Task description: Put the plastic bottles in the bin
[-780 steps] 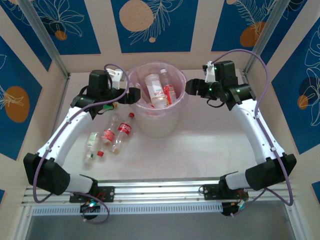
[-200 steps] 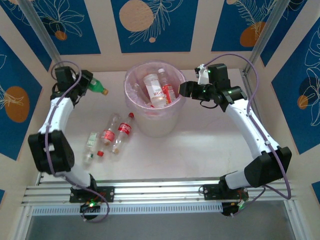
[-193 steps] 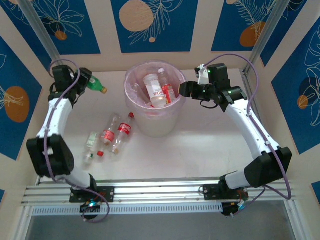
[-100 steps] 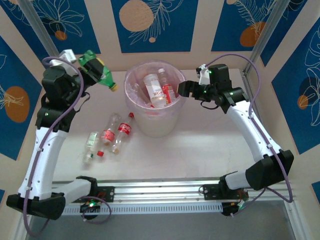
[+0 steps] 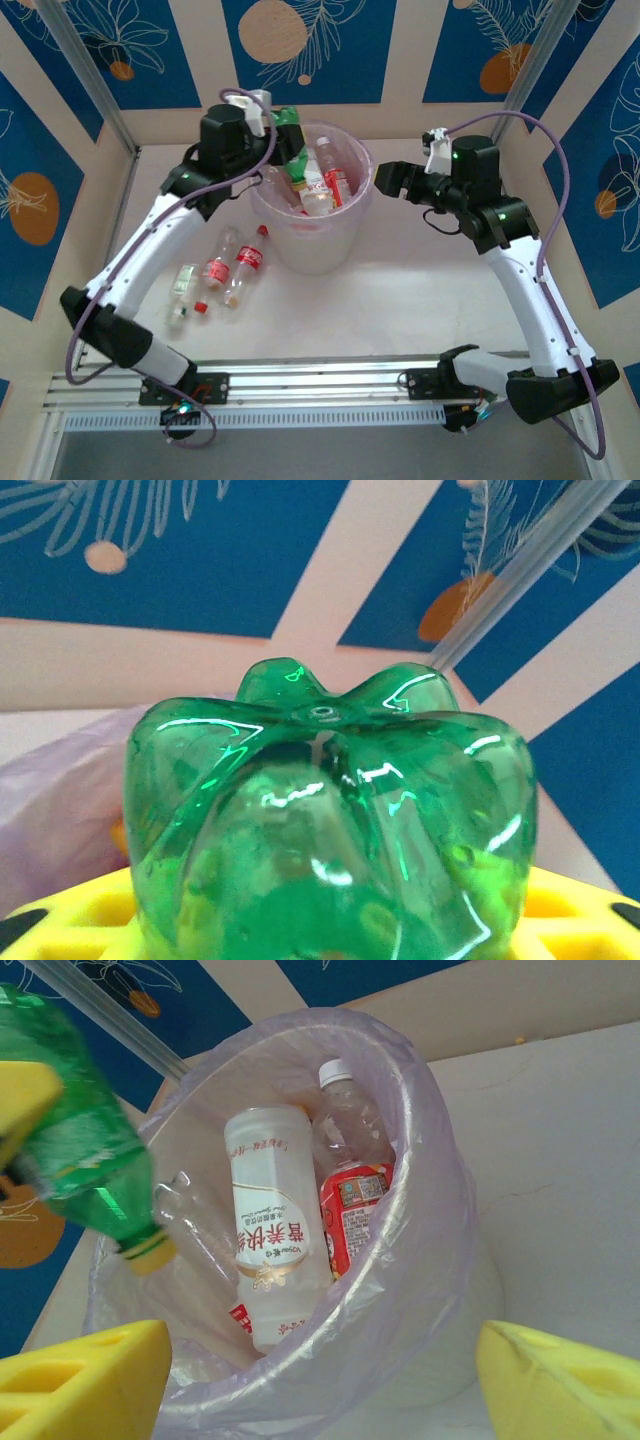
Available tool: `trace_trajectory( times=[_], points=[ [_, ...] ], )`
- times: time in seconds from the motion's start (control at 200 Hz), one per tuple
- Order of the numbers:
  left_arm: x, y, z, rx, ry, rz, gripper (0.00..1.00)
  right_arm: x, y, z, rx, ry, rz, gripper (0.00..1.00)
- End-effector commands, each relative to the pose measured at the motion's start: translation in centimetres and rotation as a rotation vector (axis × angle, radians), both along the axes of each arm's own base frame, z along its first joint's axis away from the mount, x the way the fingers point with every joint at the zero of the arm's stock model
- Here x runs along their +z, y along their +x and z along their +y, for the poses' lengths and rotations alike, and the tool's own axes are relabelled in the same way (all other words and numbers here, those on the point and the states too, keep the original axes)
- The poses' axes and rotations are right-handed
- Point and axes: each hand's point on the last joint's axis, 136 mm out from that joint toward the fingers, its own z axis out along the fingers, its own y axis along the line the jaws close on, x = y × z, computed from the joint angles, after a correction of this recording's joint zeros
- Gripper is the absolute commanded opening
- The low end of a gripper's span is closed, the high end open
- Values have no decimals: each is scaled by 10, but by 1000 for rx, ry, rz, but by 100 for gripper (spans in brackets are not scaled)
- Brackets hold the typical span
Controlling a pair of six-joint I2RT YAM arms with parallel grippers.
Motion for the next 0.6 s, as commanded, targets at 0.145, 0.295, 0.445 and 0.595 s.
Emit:
trace_trajectory(
  times=[0.145,0.295,0.445,0.595],
  points=[
    [-6,2,-61,-182,65,-54,36,-9,-8,-3,-18,4,43,80],
    [-34,-5,-80,-236,127,8,36,-9,-10,-4,-19,1,40,80],
    [-59,-13,-89,-263,171,67,36,-10,-10,-2,-13,1,40,80],
    [-79,-16,-92,-284,201,118,44,-11,-7,4,5,11,43,80]
  ],
)
